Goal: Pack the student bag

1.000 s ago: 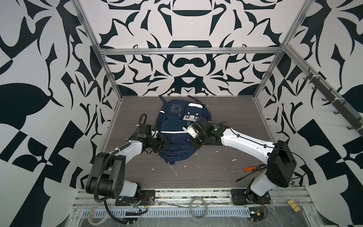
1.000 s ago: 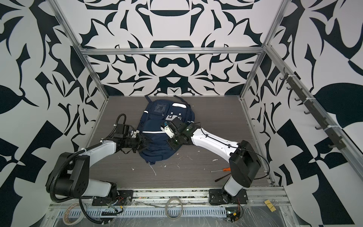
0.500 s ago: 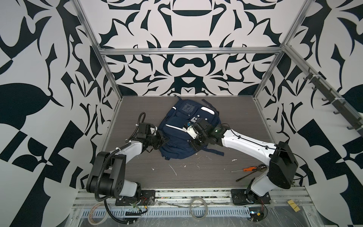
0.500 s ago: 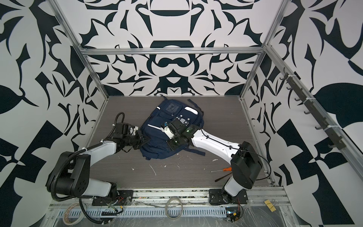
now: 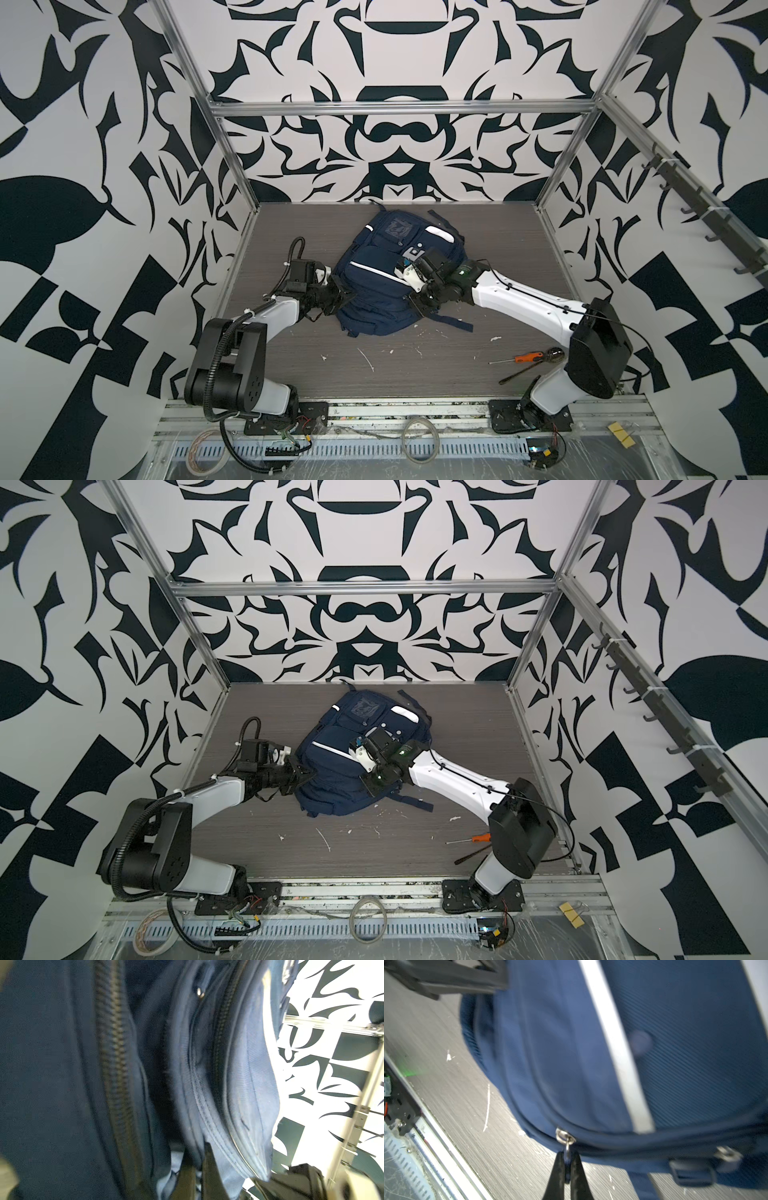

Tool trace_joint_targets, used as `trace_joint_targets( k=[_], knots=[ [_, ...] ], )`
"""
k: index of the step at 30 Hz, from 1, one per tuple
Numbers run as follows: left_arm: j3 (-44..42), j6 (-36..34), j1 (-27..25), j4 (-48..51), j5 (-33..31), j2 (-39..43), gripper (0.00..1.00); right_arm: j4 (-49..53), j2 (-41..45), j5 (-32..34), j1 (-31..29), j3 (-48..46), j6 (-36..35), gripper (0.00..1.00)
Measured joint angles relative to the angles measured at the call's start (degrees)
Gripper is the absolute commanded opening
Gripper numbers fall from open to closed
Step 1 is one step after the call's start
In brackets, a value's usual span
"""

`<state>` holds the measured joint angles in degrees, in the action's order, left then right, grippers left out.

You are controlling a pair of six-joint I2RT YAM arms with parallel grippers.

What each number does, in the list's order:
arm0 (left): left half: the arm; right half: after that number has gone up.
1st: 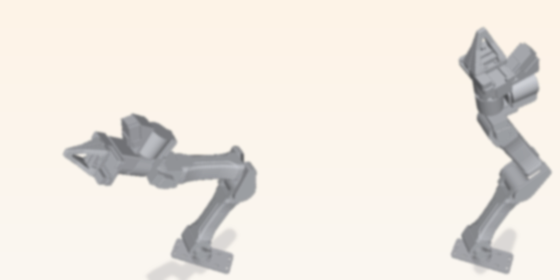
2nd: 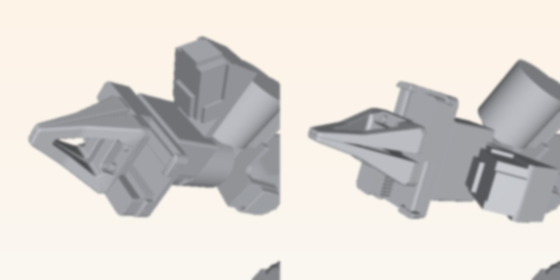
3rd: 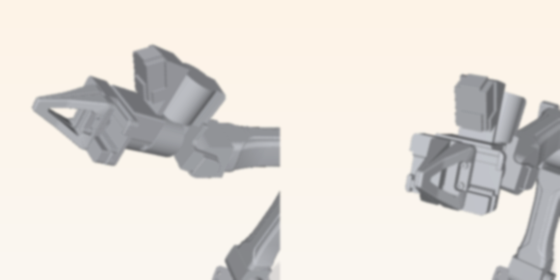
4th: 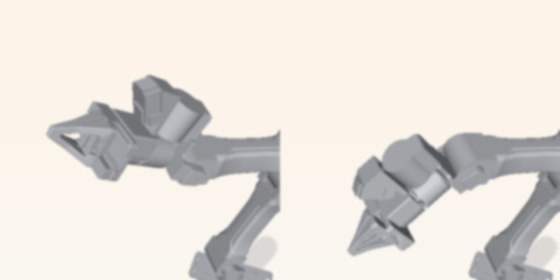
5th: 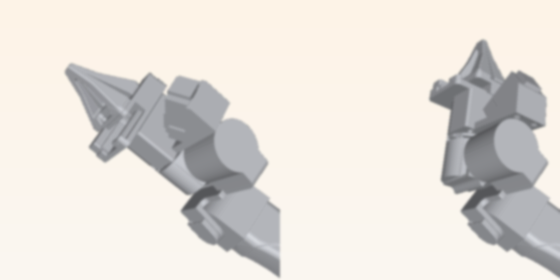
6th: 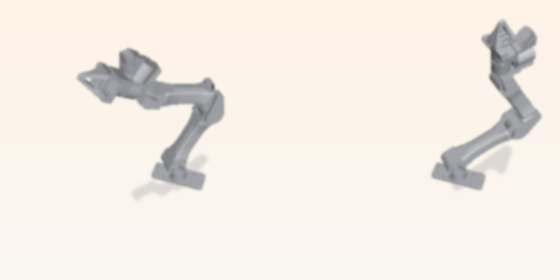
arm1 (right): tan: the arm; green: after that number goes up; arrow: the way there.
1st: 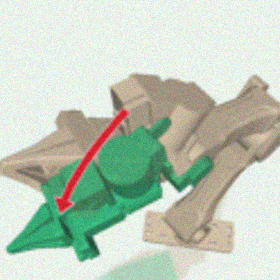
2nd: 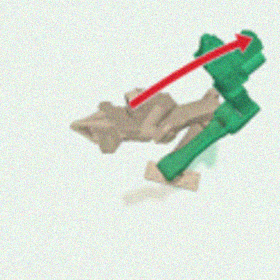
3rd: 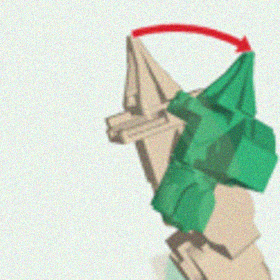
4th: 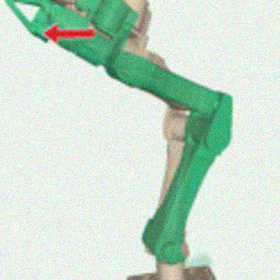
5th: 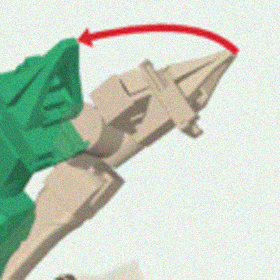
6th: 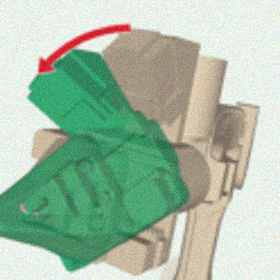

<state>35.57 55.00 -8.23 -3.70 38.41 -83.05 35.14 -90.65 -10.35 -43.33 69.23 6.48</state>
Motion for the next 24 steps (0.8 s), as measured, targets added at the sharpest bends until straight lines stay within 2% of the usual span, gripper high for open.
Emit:
trace_joint_targets(
  k=[7,16,24],
  knots=[
    [0.59,-3.5,3.39,2.16,3.34,0.0,0.0,1.9,-0.04,0.09,3.91,0.96,-0.2,0.0],
    [3.1,-7.34,3.85,6.1,4.48,0.0,0.0,7.26,-4.04,1.07,6.14,6.54,-1.07,0.0],
    [3.65,-10.14,3.89,8.22,3.91,0.07,0.0,6.58,-5.42,-0.46,7.19,7.72,0.0,0.01]
  ],
)
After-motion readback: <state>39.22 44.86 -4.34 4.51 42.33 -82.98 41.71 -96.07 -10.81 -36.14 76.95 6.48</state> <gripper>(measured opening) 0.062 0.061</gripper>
